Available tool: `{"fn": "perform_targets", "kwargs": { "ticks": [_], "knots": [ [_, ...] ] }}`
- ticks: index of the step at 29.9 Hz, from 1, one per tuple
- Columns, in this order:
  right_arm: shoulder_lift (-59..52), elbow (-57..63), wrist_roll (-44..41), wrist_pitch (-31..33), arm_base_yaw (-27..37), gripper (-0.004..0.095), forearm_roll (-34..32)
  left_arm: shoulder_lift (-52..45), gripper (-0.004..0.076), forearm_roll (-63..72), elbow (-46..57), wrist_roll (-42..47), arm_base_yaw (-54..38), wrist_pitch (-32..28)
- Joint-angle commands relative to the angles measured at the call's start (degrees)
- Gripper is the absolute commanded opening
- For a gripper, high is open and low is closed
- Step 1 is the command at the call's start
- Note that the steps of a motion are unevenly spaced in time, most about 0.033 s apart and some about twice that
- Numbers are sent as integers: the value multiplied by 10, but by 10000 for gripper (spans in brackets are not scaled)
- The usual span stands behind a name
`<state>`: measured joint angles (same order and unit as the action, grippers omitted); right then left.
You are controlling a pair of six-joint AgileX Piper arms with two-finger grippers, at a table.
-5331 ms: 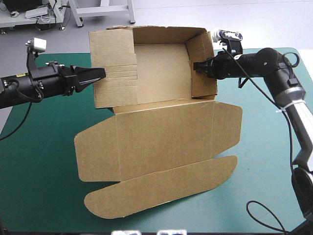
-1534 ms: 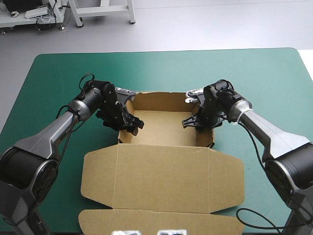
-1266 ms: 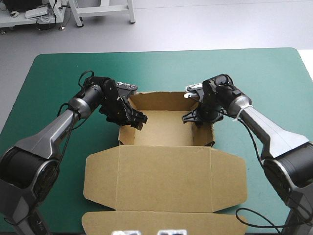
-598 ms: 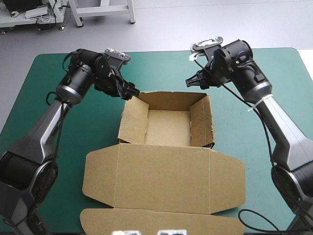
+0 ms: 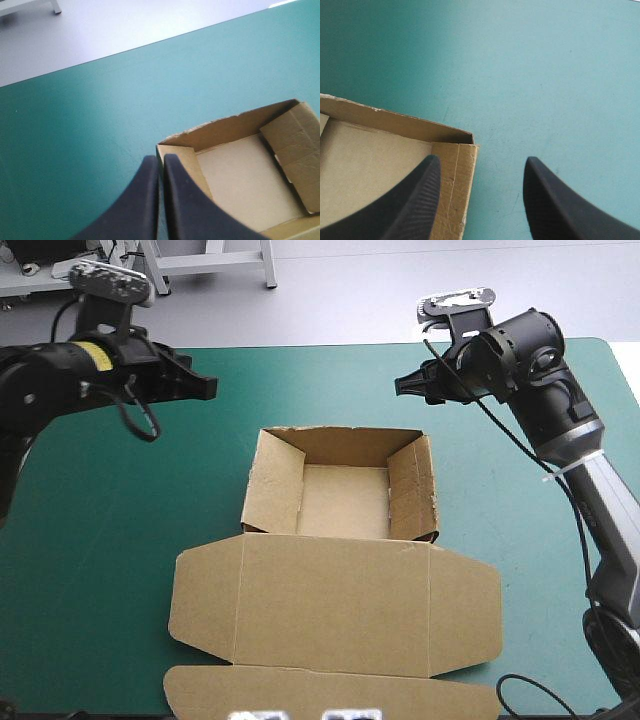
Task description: Fold the box
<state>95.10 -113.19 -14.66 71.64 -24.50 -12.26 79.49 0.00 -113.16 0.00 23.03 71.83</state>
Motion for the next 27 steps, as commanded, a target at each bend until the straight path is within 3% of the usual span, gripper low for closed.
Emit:
{"fn": "perform_targets", "kwargs": {
  "ticks": [1,8,17,22,27],
  "knots": [
    [-13,5,-17,-1,2,473,-8,-73,-9,21,33,0,1,21],
    [3,94,-25,-1,4,472,10,-182,-9,4,210,-11,1,17],
    [5,182,-30,-30,4,463,60,-306,-9,7,446,-11,1,-87],
    [11,224,-32,-39,4,463,65,-354,-9,7,540,-11,1,-107],
    [11,269,-31,-88,4,463,101,-392,-9,7,620,11,1,-118]
  ]
}}
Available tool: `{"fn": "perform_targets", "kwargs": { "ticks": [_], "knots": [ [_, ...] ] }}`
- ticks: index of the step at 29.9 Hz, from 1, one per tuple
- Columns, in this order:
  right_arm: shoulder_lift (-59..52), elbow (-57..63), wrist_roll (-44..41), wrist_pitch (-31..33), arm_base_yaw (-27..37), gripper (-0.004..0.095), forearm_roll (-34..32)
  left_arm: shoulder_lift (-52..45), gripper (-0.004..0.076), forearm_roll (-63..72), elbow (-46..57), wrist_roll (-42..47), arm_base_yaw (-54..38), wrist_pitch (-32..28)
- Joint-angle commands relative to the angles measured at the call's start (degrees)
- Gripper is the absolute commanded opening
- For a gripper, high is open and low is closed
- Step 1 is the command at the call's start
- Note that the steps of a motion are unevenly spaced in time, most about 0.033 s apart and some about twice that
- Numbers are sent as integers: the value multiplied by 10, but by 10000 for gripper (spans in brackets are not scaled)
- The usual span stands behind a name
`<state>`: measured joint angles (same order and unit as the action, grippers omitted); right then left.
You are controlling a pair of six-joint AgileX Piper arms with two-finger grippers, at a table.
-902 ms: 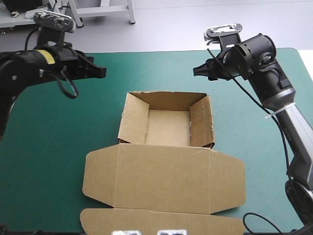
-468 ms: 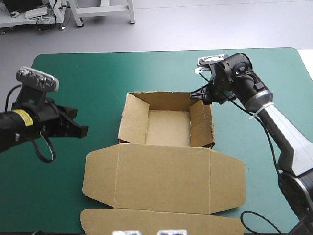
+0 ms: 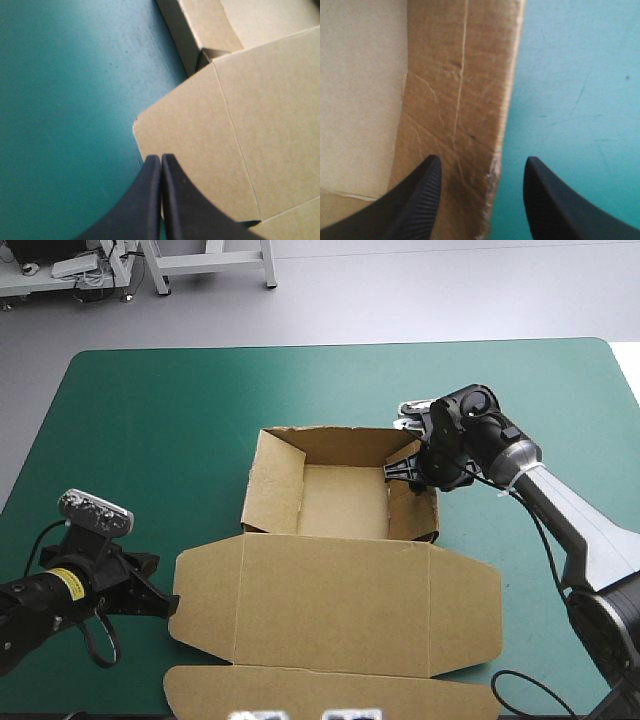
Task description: Fold the box
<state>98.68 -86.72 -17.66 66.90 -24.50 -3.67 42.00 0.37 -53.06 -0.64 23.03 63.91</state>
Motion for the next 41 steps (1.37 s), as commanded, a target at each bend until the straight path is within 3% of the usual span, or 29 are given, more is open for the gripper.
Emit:
{"fn": "perform_targets", "kwargs": {
  "ticks": [1,6,12,28,35,41],
  "knots": [
    [-25,14,2,-54,4,455,27,-24,-9,4,32,18,1,-40],
    [-25,54,3,-104,4,339,55,-55,-9,6,85,18,1,-68],
    [-25,72,1,-104,4,-17,50,-81,-9,6,127,18,1,-77],
    [-56,1,9,-85,29,-18,51,-87,-9,7,143,39,1,-81],
    [-72,-97,38,40,104,-18,-29,-87,-9,7,143,43,1,-81],
    [-103,-106,64,47,219,-18,-31,-87,-9,7,143,43,1,-82]
  ]
}}
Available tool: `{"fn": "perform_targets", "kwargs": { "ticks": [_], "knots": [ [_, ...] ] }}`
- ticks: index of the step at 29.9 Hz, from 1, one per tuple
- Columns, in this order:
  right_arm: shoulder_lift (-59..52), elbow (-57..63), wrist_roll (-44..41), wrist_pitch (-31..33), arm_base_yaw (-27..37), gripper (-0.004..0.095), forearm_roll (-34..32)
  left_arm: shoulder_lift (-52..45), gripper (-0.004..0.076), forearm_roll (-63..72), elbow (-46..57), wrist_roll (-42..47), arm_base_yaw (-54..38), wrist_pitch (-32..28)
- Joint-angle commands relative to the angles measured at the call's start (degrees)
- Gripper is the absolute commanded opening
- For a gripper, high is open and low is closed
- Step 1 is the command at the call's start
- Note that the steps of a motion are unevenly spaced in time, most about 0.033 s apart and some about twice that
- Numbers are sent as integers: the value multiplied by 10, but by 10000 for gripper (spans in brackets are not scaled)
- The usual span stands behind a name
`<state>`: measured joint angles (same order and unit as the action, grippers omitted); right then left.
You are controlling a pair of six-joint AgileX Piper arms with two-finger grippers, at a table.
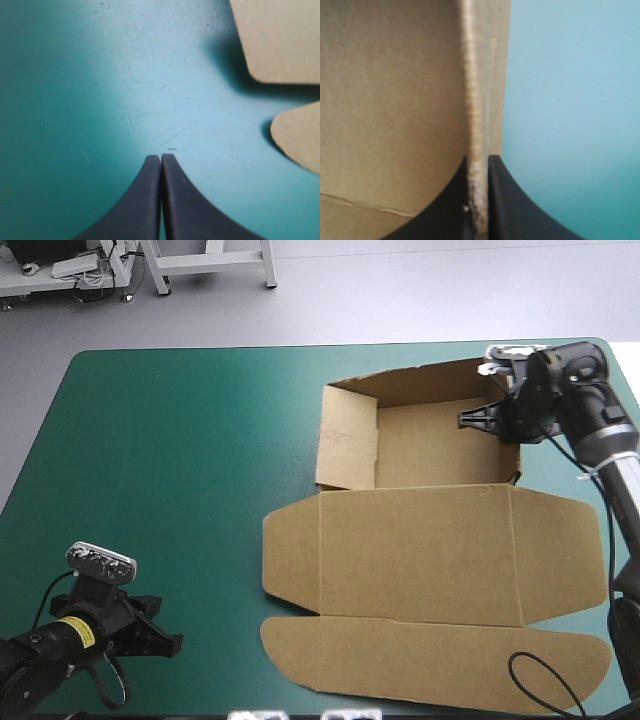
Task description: Fold the box
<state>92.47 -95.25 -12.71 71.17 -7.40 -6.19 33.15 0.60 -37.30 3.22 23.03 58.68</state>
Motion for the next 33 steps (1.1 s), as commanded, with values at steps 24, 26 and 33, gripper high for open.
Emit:
{"fn": "perform_targets", "kwargs": {
  "ticks": [24,26,33],
  "knots": [
    [67,-18,142,-7,399,-3,62,2,-9,5,-14,4,1,-35],
    [78,-18,155,4,395,47,35,2,-9,5,-14,4,1,-35],
    [93,-18,156,-23,394,379,30,2,-9,5,-14,4,1,-34]
  ]
}}
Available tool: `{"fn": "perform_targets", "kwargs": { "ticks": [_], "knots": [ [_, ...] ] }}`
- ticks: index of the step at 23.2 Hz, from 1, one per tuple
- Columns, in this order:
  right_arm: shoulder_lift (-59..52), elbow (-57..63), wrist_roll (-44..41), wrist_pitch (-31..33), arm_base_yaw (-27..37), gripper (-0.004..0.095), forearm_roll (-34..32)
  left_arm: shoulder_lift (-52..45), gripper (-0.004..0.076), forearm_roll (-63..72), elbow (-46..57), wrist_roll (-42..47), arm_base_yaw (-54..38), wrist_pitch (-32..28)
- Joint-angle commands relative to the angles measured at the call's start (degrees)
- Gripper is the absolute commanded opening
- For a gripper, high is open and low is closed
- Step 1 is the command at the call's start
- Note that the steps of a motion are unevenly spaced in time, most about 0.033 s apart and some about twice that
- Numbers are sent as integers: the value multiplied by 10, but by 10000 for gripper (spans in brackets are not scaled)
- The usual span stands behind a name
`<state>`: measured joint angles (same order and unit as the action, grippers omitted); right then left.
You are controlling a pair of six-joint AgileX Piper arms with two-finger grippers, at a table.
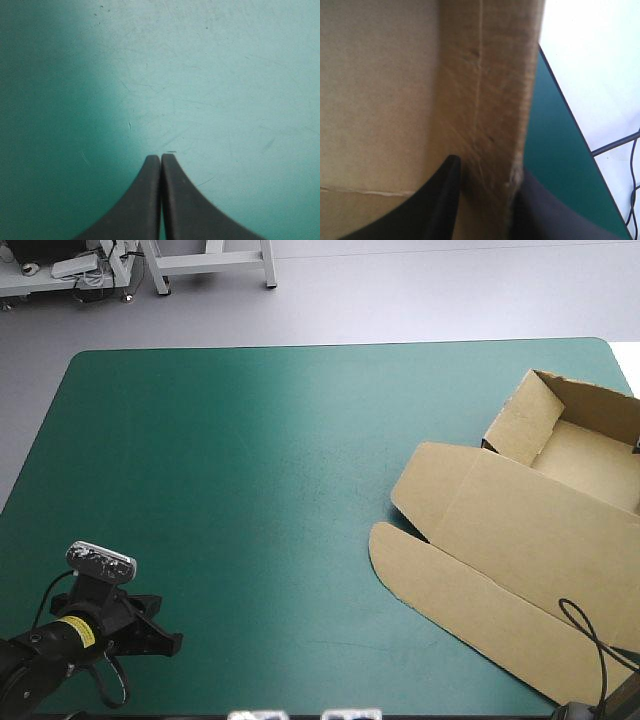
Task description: Fold the box
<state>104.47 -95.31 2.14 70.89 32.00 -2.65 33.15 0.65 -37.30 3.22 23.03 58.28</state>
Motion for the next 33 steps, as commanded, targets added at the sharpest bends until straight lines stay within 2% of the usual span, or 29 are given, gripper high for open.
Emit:
{"fn": "perform_targets", "kwargs": {
  "ticks": [1,7,10,16,19,21,22,33],
  "knots": [
    [-27,-17,7,-24,0,399,-8,2,-9,4,-14,4,1,-30],
    [-28,-21,28,-27,0,411,-7,2,-9,4,-14,4,1,-30],
    [-36,-36,28,7,-1,402,-5,2,-9,4,-14,4,1,-30],
    [-114,-49,38,7,-3,384,45,2,-9,-20,-14,4,1,-34],
    [-171,-33,48,7,-4,243,146,2,-9,-37,-14,4,1,-75],
    [-222,1,59,7,-5,57,200,2,-9,-36,-14,-1,1,-85],
    [-245,22,60,7,-9,-18,206,2,-9,-41,-14,-1,1,-89],
    [-461,254,93,-21,-168,-13,187,-62,-9,-56,-14,-26,1,-90]
  ]
}}
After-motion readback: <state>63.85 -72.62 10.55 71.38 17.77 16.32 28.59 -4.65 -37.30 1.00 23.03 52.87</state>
